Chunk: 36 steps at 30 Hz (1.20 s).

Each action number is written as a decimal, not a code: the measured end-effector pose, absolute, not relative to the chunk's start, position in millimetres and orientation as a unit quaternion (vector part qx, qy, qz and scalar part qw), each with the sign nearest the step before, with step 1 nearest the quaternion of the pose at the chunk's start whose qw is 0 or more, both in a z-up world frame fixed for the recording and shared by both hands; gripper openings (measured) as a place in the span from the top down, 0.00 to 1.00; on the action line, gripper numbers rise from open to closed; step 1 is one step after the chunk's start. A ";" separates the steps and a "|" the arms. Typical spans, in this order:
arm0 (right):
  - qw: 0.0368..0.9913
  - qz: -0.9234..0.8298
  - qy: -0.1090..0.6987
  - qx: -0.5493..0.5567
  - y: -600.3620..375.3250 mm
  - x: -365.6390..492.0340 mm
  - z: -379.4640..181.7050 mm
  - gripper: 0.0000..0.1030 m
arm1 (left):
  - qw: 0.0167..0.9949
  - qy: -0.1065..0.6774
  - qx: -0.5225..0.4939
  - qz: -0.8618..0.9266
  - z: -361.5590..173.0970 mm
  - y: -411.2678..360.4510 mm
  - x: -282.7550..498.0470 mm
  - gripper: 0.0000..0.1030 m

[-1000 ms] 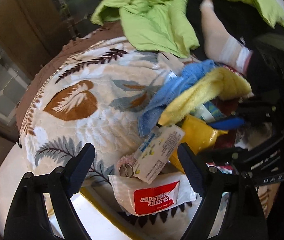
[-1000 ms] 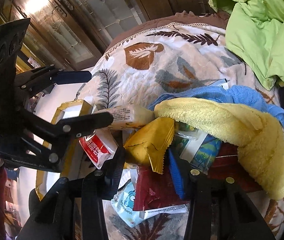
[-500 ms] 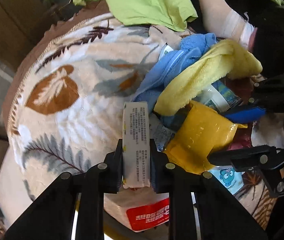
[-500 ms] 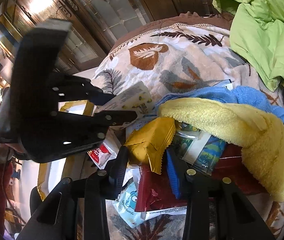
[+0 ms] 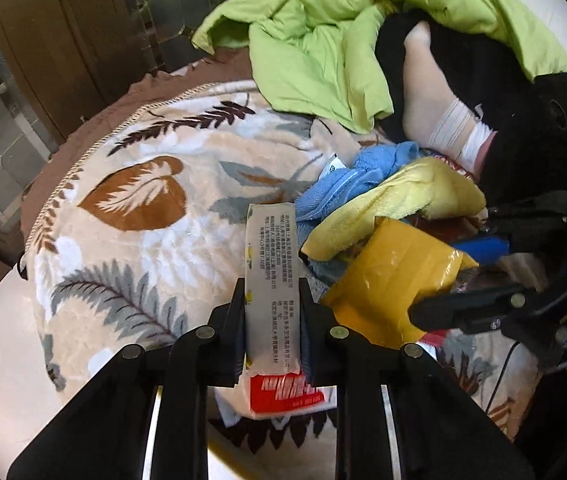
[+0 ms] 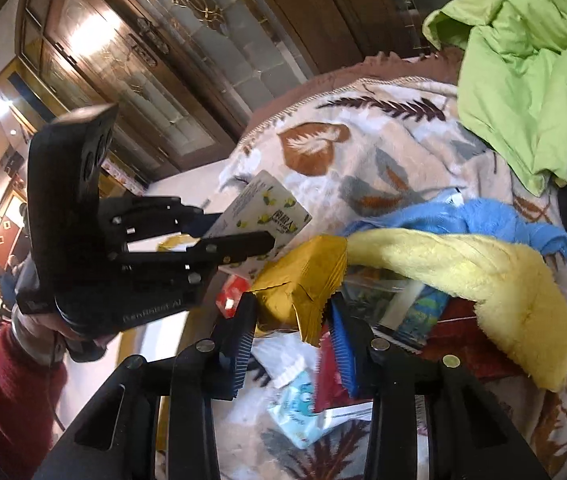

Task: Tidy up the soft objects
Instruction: 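Carry both items into the yellow-rimmed tray and open both grippers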

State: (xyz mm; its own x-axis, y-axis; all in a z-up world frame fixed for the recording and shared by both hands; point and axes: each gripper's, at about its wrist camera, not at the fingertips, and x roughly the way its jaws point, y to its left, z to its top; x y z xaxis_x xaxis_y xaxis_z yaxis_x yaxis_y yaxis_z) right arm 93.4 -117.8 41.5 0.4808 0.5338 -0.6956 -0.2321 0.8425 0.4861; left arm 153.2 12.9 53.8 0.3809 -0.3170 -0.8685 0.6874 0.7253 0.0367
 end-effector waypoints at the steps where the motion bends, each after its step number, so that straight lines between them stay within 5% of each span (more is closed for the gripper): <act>1: 0.845 0.231 0.454 0.164 -114.4 92.7 45.4 0.64 | 0.810 0.459 0.197 -0.306 57.5 19.3 150.7 0.82; 12: 0.824 0.312 0.460 0.113 -15.8 96.7 61.5 0.64 | 0.848 0.475 0.138 -0.191 57.2 134.3 124.1 0.82; 30: 0.787 0.315 0.531 0.008 104.5 151.5 -11.6 0.61 | 0.853 0.517 0.037 -0.054 -25.4 232.6 132.4 0.80; 32: 0.790 0.307 0.531 -0.005 104.4 151.7 -14.7 0.61 | 0.853 0.519 0.037 -0.047 -28.0 233.1 132.9 0.68; 33: 0.792 0.304 0.529 -0.012 105.0 150.3 -13.3 0.61 | 0.852 0.520 0.035 -0.043 -29.2 234.6 133.7 0.47; 34: 0.794 0.303 0.526 -0.020 105.8 149.1 -11.3 0.59 | 0.854 0.517 0.028 -0.042 -29.4 236.0 132.9 0.40; 36: 0.810 0.288 0.509 -0.045 106.1 142.8 0.2 0.41 | 0.856 0.515 0.016 -0.043 -28.4 236.7 133.9 0.40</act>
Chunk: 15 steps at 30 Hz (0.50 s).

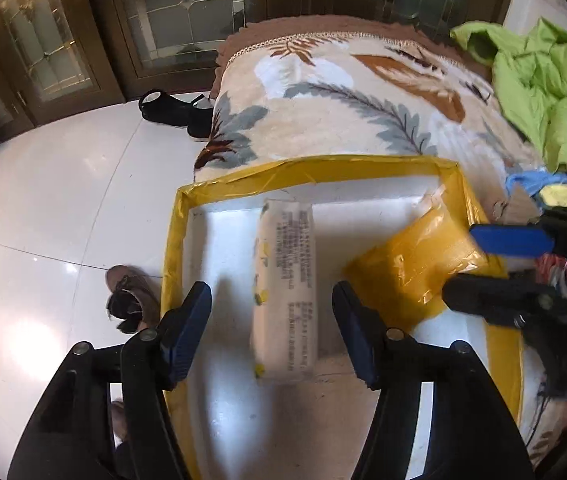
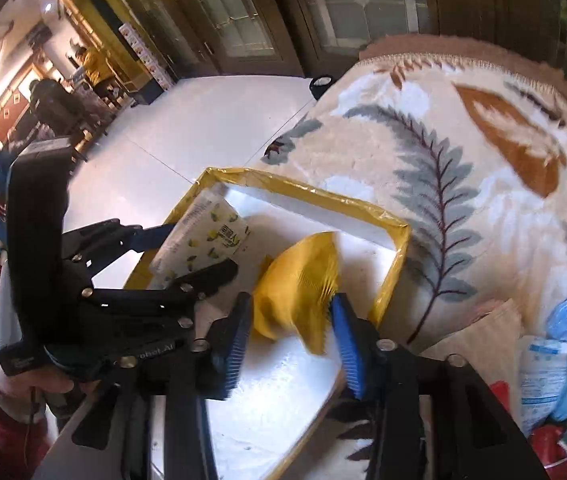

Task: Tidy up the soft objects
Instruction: 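Carry both items into the yellow-rimmed tray and open both grippers, then move both grippers back to the pile, right gripper toward the red bag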

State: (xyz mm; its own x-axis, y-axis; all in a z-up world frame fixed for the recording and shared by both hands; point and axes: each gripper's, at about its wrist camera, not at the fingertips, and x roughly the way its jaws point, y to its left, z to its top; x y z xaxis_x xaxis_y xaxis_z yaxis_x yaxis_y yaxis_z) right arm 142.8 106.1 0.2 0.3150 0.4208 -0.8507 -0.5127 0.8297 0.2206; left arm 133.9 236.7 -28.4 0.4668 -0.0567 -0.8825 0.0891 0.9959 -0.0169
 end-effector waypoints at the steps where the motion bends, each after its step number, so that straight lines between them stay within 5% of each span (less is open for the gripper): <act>1: 0.815 0.284 0.502 -0.051 106.3 140.7 5.5 0.39 | 0.856 0.515 0.014 -0.036 -27.5 236.9 133.7 0.40; 15: 0.863 0.273 0.424 0.033 -12.1 75.7 75.8 0.30 | 0.892 0.451 -0.007 -0.037 33.8 198.8 89.7 0.29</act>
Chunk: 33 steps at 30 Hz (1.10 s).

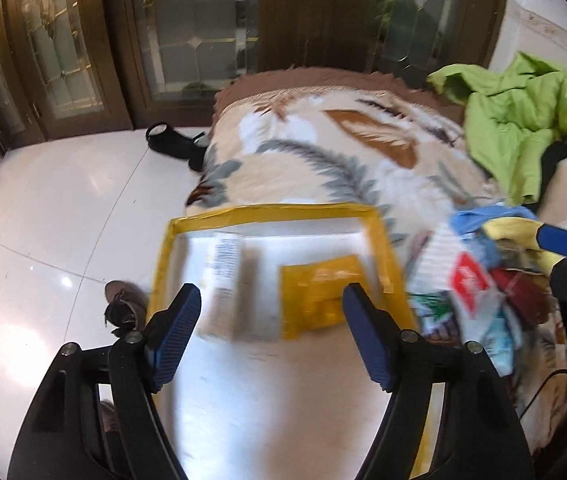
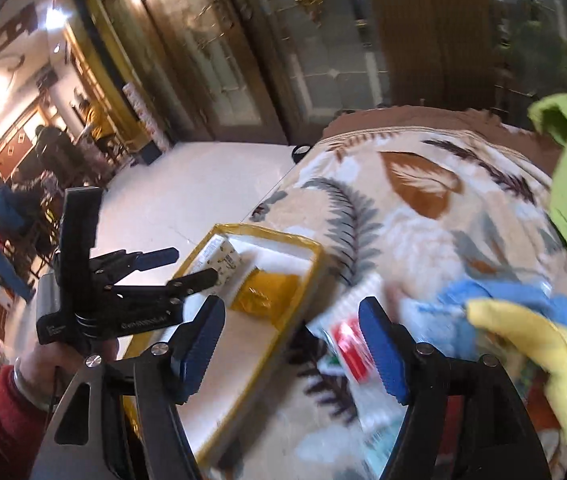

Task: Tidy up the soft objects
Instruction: 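Move both grippers back to the pile, right gripper toward the red bag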

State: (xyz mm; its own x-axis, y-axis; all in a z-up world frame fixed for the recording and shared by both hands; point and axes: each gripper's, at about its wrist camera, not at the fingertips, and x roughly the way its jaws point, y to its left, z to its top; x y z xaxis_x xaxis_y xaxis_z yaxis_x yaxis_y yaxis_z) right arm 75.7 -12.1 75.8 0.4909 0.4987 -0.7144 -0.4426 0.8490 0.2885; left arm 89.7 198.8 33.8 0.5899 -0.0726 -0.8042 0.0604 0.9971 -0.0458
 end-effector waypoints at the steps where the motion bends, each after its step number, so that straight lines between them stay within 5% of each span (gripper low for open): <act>1: 0.865 0.269 0.422 0.034 -19.4 70.8 77.5 0.30 | 0.893 0.448 -0.007 -0.037 36.2 192.8 86.0 0.29; 17: 0.890 0.175 0.408 0.102 -149.6 18.8 72.9 0.27 | 0.880 0.470 -0.048 -0.050 26.1 102.9 54.0 0.29; 33: 0.870 0.173 0.444 0.125 -170.9 13.1 31.6 0.27 | 0.870 0.486 -0.086 -0.004 8.7 76.0 71.3 0.29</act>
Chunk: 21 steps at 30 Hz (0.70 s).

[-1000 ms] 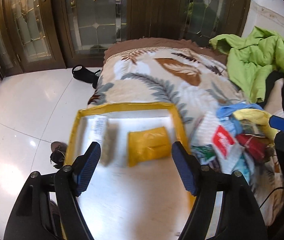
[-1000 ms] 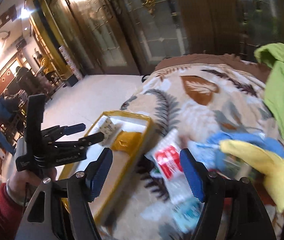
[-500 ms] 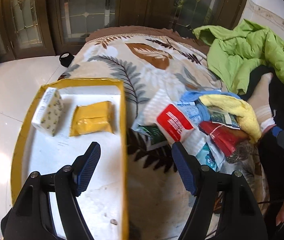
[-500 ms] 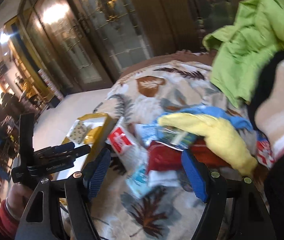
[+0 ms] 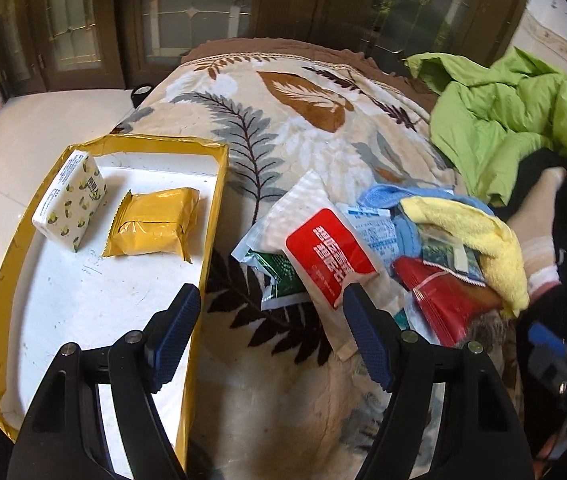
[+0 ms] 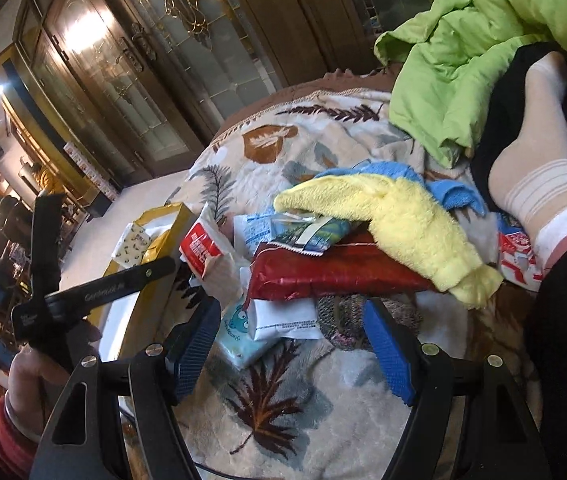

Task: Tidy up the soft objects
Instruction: 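Move both grippers back to the pile, right gripper toward the red bag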

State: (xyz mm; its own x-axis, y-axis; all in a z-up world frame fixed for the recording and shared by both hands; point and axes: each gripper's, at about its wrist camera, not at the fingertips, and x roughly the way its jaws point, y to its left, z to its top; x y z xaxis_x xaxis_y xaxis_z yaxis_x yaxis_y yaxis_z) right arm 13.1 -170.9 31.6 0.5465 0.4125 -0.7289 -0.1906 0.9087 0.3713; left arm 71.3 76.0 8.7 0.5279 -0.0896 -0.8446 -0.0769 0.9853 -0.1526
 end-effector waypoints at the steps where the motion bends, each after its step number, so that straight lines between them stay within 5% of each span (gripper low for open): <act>1: 0.868 0.177 0.446 0.129 -170.0 14.2 30.6 0.27 | 0.869 0.487 -0.088 0.000 7.9 75.6 73.2 0.29; 21: 0.687 0.236 0.467 0.503 -194.5 46.1 -33.4 0.25 | 0.852 0.504 -0.132 0.056 -7.7 60.0 104.8 0.29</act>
State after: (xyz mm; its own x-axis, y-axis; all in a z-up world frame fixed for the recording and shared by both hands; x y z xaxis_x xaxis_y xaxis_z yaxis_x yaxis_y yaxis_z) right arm 46.1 -194.5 -33.4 0.4515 0.7953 -0.4045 0.1452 0.3818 0.9128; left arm 104.8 60.0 -7.7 0.4858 -0.0385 -0.8732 -0.2282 0.9588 -0.1691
